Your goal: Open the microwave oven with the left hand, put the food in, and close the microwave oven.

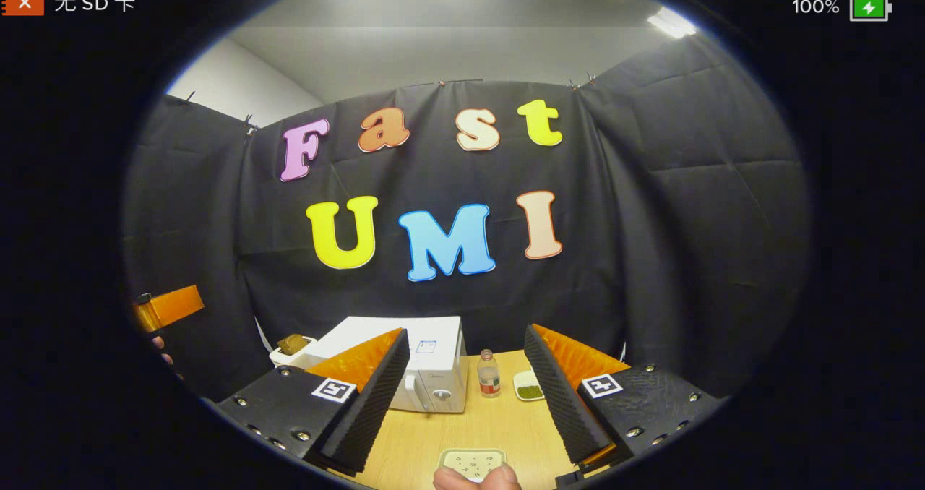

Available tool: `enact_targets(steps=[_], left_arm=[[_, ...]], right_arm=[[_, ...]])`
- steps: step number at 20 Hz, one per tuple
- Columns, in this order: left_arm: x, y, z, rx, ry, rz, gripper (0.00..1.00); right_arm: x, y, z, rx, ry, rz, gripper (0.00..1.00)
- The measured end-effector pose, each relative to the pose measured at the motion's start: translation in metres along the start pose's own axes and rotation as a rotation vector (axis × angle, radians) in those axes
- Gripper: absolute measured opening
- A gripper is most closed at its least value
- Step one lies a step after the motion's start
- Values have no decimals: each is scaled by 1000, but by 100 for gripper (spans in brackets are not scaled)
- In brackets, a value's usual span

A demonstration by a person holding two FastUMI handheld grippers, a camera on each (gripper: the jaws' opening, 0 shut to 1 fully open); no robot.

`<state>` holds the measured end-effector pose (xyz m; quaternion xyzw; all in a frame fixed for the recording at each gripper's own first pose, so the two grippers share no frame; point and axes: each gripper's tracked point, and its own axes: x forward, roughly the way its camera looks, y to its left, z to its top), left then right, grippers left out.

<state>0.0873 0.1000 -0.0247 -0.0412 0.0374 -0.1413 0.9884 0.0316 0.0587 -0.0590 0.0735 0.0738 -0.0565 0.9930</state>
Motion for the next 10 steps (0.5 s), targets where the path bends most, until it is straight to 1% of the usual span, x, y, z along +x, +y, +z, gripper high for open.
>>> enact_targets(steps=[1,2,3,4,5,6,9,10], left_arm=[[-5,-8,5,15,-4,-2,89],[-10,-14,11,32,-9,0,94],[-13,-22,16,44,-22,-1,90],[-16,-29,19,50,-29,2,89],[-19,-38,21,52,-33,0,89],[-21,-44,21,56,-35,3,89],[-29,-58,18,82,-37,20,90],[-33,-59,16,89,-35,30,99]], right_arm=[[-5,0,6,-4,-17,9,98],[-9,-2,12,-9,-32,15,98],[-13,-5,16,-16,-47,18,98],[-16,-8,19,-22,-54,22,97],[-20,-11,21,-27,-60,24,100],[-22,-15,24,-26,-69,27,98],[-29,-25,20,-9,-70,36,97],[-30,-28,21,-3,-72,42,97]])
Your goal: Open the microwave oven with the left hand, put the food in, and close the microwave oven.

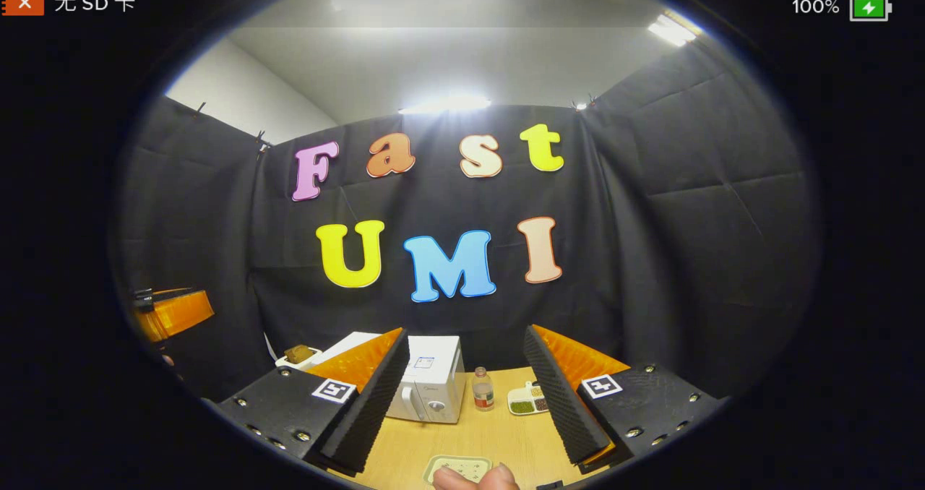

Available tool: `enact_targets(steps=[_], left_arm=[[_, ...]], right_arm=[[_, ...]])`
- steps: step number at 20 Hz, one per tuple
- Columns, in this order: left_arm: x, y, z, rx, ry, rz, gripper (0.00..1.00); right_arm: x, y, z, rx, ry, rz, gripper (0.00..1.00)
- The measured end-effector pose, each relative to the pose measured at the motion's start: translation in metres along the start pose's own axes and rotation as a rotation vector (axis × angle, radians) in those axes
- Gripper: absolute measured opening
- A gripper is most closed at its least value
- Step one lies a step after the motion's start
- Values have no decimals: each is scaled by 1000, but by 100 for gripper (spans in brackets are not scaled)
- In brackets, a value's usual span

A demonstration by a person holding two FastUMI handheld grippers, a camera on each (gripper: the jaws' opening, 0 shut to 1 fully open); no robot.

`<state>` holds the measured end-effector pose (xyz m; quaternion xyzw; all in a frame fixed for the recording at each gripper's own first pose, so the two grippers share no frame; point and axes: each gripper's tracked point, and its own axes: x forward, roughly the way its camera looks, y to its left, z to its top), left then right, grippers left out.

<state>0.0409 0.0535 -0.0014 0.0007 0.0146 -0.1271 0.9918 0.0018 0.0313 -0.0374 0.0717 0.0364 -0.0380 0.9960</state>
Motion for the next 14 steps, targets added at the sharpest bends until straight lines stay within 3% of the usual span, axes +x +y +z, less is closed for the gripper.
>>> enact_targets(steps=[2,14], left_arm=[[-8,-3,-2,13,-2,24,89],[-28,12,1,19,-6,151,90]], right_arm=[[-3,-5,0,-6,-7,9,97],[-6,11,-16,-40,7,93,97]])
